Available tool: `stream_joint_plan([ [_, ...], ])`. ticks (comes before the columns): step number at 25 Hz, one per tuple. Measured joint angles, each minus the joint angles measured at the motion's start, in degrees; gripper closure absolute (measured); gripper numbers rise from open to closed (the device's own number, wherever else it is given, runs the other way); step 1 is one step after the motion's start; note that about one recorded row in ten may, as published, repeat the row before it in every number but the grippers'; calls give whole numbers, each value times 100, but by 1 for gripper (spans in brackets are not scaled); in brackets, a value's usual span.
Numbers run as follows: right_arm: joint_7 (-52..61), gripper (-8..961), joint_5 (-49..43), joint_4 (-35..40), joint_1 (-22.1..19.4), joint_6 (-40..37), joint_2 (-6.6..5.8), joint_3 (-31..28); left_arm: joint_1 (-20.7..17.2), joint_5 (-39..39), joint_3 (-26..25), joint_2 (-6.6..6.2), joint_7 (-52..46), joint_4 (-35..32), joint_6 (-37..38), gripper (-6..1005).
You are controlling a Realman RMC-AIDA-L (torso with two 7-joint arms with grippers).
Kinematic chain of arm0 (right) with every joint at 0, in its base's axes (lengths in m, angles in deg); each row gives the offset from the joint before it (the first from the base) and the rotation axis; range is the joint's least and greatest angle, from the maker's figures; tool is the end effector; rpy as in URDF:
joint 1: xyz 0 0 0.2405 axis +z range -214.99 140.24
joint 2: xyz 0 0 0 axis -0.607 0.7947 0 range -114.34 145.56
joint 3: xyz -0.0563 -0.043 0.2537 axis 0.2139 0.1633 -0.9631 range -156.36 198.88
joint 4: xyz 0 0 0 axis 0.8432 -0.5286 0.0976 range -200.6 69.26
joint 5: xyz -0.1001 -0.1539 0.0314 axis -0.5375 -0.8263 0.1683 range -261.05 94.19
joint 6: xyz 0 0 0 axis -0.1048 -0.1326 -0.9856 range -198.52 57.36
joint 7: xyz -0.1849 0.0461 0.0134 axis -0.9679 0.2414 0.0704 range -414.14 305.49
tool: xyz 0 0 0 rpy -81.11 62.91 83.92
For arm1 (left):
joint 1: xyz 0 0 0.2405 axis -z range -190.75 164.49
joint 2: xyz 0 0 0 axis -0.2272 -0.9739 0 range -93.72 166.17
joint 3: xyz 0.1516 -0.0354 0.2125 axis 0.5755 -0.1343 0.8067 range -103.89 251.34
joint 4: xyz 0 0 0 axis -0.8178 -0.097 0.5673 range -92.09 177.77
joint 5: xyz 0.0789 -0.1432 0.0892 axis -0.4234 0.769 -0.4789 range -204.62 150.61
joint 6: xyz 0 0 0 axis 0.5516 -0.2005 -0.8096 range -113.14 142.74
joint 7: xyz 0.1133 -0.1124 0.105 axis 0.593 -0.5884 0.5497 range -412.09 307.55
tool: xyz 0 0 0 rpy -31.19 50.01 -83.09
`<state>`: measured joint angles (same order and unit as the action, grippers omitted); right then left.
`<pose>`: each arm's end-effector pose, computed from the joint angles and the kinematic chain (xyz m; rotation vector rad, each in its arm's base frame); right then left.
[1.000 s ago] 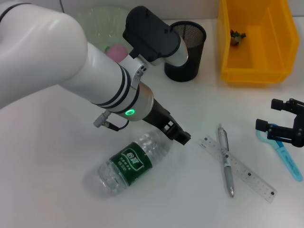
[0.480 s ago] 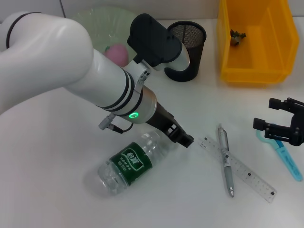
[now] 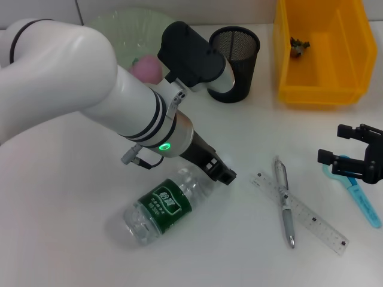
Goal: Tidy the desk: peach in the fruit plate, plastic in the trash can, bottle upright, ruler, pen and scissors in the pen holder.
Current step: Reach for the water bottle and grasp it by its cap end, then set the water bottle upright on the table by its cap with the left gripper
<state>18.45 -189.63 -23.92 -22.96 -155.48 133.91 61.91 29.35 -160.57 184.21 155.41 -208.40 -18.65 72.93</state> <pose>0.3128 0.2878 -0.0140 -2.4526 0.7147 0.6223 -0.1585 0.3419 -0.1596 -2.7508 -0.7077 0.3382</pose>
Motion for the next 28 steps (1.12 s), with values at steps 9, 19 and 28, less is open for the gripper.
stream_joint_plan([
  [9, 24, 118, -12, 0, 0, 1, -7, -34, 12, -12, -67, -1, 150, -109, 162, 444],
  [19, 37, 119, -16, 12, 0, 0, -17, -40, -771, -24, -1308, -49, 1423, -1052, 547, 549],
  [28, 53, 118, -16, 14, 23, 0, -18, -39, -1336, 143, -2252, -53, 2245, -1410, 730, 549],
])
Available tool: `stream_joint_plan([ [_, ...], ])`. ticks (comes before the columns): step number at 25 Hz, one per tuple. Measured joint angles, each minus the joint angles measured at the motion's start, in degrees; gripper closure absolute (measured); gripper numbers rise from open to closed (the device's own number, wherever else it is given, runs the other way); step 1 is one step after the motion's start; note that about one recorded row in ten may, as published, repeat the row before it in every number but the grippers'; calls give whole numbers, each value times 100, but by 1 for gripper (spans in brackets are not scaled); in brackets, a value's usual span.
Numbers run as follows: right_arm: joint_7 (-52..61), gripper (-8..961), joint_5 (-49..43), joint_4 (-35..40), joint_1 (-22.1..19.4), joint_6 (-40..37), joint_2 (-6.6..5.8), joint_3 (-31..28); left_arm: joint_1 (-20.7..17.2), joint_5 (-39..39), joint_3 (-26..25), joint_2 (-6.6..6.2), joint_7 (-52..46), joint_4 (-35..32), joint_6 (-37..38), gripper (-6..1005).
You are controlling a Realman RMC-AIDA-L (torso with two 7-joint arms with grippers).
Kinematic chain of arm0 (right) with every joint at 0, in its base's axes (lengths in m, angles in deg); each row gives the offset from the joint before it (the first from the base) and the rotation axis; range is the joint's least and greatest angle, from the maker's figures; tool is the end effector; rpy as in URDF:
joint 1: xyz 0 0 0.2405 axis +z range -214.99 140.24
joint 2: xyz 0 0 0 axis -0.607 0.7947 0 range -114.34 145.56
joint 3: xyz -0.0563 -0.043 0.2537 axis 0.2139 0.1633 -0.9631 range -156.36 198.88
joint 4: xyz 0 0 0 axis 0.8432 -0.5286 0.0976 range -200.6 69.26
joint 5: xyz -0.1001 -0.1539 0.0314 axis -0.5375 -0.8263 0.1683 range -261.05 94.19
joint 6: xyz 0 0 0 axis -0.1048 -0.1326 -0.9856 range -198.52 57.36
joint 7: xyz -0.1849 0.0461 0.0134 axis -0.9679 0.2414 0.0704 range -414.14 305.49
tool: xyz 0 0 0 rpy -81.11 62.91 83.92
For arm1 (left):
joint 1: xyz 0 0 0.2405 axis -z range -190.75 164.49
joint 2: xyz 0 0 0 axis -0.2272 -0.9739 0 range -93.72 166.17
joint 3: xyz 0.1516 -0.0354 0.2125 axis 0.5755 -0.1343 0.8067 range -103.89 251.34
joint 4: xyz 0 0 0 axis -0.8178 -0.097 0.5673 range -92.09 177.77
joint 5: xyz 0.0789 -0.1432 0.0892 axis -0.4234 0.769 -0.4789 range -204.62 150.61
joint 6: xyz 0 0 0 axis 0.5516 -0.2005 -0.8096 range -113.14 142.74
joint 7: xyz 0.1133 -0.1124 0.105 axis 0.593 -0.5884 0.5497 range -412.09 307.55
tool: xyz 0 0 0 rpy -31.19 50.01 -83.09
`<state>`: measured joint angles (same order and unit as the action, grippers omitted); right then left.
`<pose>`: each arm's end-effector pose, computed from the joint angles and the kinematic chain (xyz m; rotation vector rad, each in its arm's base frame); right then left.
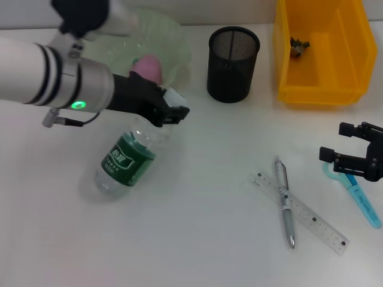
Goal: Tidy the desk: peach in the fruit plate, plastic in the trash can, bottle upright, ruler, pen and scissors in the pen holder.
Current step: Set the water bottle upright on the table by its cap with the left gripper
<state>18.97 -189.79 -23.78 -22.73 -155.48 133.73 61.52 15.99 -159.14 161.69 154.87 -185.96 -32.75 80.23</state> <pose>0.3131 0.2897 -0.0115 -2.4472 0.7193 0.6214 -0.1755 0.3641 -0.0775 -2.6687 -0.5819 0.0517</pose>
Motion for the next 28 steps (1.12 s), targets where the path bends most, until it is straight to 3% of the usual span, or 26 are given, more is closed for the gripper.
stream_joint_plan([
  [6, 16, 118, 0, 3, 39, -11, 0, 20, -668, 1102, -727, -8, 1029, -137, 12, 549],
  [11, 18, 118, 0, 6, 60, -24, 0, 35, -1024, 1346, -885, -8, 1360, -293, 16, 549],
  [28, 77, 119, 1, 17, 118, -36, 0, 44, -1726, 2204, -1420, -8, 2259, -494, 28, 548],
])
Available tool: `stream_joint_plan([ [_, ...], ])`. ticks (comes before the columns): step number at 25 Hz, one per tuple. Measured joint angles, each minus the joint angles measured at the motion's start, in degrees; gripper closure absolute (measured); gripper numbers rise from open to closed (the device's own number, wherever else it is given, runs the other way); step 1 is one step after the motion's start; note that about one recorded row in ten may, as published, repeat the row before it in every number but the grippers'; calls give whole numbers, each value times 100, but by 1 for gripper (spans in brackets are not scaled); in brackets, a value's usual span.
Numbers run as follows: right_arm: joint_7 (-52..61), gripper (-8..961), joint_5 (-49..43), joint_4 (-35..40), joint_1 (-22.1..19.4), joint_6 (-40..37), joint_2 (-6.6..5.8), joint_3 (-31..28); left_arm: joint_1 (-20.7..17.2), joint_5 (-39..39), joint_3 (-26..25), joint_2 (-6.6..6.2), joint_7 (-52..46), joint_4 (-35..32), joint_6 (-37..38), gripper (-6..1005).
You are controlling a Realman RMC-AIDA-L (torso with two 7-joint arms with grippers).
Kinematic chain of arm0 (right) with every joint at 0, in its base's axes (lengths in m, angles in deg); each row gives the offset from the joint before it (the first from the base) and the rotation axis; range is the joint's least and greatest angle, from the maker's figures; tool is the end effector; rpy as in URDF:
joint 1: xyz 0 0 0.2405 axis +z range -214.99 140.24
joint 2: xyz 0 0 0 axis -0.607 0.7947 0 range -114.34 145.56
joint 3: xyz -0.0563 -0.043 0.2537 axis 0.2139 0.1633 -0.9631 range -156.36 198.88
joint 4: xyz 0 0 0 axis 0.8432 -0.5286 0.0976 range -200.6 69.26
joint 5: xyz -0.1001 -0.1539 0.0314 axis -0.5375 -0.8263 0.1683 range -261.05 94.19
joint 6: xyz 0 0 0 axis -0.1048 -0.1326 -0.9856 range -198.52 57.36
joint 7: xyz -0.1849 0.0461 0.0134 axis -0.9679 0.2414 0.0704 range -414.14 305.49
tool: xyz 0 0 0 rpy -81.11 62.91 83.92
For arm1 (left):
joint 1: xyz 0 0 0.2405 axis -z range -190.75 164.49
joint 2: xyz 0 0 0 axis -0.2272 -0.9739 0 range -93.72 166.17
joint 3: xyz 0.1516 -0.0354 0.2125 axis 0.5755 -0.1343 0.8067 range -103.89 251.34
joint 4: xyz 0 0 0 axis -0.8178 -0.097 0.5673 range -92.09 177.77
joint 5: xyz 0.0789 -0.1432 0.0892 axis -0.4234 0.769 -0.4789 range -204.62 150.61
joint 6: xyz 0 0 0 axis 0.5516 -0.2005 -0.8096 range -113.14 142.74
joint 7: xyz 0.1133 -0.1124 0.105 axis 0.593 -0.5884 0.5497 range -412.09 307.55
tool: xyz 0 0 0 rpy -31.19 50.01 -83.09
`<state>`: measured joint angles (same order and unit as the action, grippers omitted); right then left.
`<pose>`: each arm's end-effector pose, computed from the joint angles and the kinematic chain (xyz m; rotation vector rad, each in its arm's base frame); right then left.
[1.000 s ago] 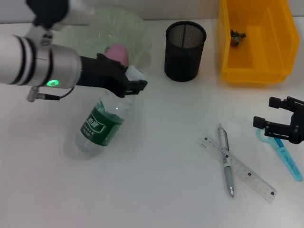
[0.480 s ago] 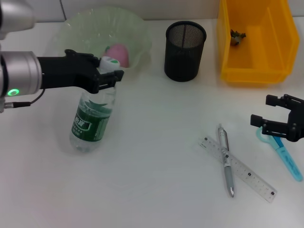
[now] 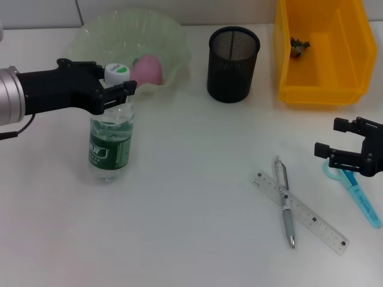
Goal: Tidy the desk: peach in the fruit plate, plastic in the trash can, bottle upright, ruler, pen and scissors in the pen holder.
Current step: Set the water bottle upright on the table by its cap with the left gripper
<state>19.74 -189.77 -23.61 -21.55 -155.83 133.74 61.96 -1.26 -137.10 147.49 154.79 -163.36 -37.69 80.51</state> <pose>0.3053 0.2952 -0.0126 -2.4669 0.7051 0.6361 -0.2150 0.3385 -0.0107 -2.4943 -0.5991 -0.3698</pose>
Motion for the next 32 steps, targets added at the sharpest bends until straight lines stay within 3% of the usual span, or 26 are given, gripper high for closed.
stream_joint_plan([
  [32, 12, 119, 0, -17, 8, 36, 0, 4, 43, 182, -75, 0, 334, 185, -319, 504],
])
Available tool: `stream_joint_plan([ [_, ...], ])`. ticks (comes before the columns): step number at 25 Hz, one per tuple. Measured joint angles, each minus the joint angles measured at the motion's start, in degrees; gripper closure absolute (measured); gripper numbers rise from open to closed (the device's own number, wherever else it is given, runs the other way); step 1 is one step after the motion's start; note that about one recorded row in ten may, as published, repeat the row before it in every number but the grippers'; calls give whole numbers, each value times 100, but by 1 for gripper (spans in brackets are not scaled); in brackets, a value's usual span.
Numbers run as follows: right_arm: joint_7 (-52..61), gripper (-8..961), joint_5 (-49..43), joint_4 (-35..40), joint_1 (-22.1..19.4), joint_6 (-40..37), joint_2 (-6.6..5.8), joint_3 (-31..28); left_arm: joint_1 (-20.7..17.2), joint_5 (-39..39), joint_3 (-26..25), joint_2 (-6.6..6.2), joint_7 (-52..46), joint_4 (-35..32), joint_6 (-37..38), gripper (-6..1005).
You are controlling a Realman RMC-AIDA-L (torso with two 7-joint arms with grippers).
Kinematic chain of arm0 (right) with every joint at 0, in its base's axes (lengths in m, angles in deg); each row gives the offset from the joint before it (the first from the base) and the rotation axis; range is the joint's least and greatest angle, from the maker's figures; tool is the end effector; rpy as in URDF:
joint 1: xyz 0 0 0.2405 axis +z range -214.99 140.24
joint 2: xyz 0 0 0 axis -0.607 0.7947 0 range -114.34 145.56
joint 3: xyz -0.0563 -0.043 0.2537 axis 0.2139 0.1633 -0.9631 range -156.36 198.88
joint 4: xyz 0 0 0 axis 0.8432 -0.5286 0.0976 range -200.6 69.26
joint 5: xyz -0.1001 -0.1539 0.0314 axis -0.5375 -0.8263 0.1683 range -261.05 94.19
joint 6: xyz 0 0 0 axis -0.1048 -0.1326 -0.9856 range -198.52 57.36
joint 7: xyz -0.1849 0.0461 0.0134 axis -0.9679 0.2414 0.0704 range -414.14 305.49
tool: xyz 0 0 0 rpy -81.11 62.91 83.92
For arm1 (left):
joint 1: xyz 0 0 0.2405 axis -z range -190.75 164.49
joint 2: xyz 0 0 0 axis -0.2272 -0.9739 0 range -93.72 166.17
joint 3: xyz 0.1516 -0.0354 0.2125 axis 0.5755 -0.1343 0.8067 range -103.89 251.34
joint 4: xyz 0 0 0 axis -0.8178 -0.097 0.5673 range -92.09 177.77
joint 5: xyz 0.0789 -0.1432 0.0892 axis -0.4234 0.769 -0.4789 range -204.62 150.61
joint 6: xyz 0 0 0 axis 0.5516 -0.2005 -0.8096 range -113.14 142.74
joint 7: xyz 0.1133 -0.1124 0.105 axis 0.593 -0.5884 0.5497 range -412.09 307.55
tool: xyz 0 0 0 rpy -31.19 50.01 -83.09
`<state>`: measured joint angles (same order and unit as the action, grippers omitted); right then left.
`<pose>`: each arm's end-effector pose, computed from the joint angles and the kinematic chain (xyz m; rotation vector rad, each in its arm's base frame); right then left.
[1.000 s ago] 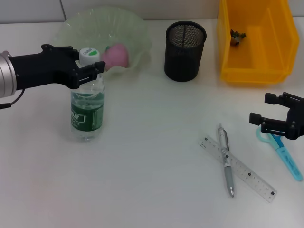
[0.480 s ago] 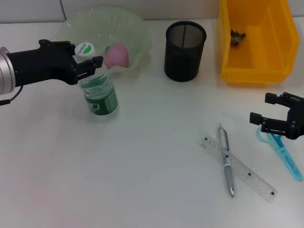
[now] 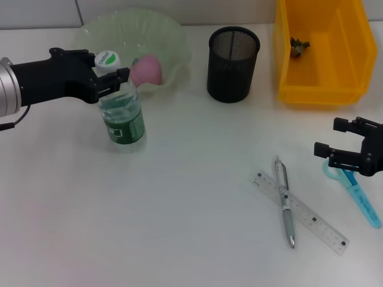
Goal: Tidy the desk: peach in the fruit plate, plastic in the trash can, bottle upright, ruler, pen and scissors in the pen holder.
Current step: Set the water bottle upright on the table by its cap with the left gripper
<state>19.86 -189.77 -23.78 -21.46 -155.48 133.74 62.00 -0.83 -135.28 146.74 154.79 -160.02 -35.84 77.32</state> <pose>0.3059 0.2960 -0.0130 -2.4636 0.7108 0.6338 -0.2177 0.3487 -0.0050 -2.4421 -0.5636 -0.3904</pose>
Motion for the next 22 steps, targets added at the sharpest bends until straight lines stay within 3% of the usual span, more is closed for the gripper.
stream_joint_plan([
  [15, 0, 118, 0, -5, 0, -3, -10, -11, 29, 139, -4, 8, -12, -1, -118, 452],
  [20, 304, 119, 0, 151, -15, -45, -22, -45, -133, 376, -180, -8, 92, -466, -59, 434],
  [22, 700, 119, 0, 422, -55, -105, -31, -44, -310, 736, -197, -9, 311, -729, 107, 279],
])
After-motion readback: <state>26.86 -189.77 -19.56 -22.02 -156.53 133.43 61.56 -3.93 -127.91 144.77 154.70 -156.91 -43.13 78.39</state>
